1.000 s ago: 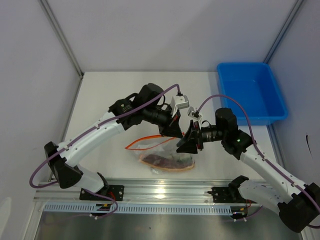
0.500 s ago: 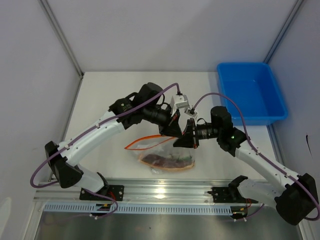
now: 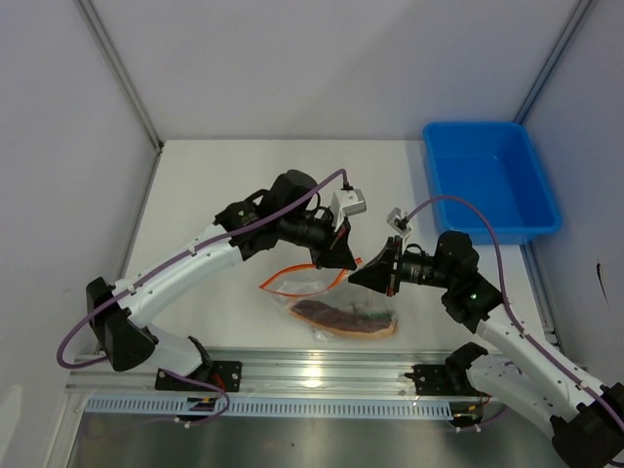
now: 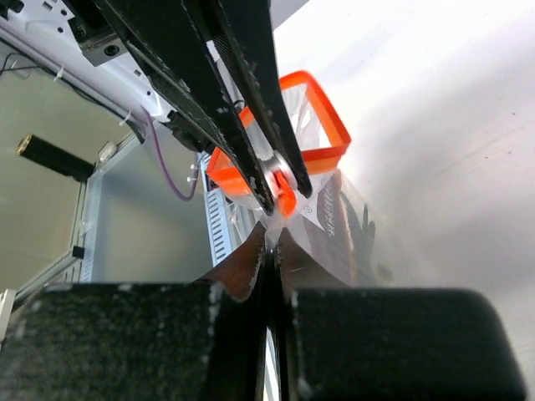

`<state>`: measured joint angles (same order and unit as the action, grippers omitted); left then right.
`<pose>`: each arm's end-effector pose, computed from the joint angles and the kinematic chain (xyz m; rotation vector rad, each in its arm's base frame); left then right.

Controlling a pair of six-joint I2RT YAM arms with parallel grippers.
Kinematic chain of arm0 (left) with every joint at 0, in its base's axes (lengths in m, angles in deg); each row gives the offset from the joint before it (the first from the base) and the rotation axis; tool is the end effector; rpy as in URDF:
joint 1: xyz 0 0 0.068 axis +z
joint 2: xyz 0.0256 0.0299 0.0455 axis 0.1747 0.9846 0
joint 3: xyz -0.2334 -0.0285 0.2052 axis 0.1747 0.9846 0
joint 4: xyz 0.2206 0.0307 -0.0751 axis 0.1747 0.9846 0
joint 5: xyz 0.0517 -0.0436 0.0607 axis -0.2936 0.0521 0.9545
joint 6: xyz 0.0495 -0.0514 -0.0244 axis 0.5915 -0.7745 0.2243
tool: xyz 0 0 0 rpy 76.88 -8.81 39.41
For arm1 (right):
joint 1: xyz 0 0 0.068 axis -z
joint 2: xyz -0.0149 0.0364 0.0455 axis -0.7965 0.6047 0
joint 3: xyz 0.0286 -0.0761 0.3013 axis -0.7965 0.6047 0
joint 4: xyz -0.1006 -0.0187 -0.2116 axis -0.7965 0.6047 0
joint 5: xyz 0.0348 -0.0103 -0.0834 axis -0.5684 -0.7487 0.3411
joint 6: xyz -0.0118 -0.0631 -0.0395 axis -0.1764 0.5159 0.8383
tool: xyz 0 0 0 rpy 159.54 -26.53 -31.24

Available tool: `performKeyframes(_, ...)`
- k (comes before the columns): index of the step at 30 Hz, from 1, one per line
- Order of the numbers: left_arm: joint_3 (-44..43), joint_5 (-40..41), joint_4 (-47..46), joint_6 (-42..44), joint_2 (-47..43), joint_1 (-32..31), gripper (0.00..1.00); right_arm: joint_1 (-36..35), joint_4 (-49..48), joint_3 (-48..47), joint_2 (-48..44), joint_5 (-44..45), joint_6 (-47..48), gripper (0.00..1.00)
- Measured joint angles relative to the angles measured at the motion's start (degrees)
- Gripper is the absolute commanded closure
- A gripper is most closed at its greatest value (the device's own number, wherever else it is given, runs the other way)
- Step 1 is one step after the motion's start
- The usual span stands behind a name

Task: Place the food in the zip-top bag and seal the zipper
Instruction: Zip the zipper food storage bag at the center of the board.

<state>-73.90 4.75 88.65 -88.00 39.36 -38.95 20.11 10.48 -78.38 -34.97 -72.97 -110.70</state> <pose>0.1639 -0.2465 0.3981 1.2837 1.9329 -1.1665 0.1043 0.1213 0.3354 -0.7813 1.6969 1.3915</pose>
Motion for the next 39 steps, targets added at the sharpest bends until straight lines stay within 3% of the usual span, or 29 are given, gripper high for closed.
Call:
performKeyframes(11,2.2,-0.2,-2.5,-0.5,-1.8,0.0,0.99,2.5,-2.8,3.3,-5.3,3.8,-4.7,1.0)
performKeyframes(25,4.7,-3.9,-4.7,-0.5,-4.1,0.0,0.99,4.4,-5.0,4.6,-7.5,3.6,-9.7,1.0)
performKeyframes(29,4.7,-4.7,-4.0,-0.9,-4.2,0.1,0.99,4.9,-6.3,4.2,-5.2,0.0,-9.9,0.99)
performKeyframes(33,3.7,-5.1,-0.5,-0.9,-4.2,0.2,1.0,3.4,-1.8,-1.0,0.2,-3.8,-6.1,0.59)
performKeyframes(36,1.4,-7.3,2.8,-1.0,-4.1,0.3,0.99,1.1,4.4,-6.5,2.3,-5.1,0.0,0.53)
performKeyframes(39,-1.0,-8.7,4.7,-0.9,-4.0,0.3,0.99,0.5,7.9,-10.0,3.7,-7.2,3.7,0.57)
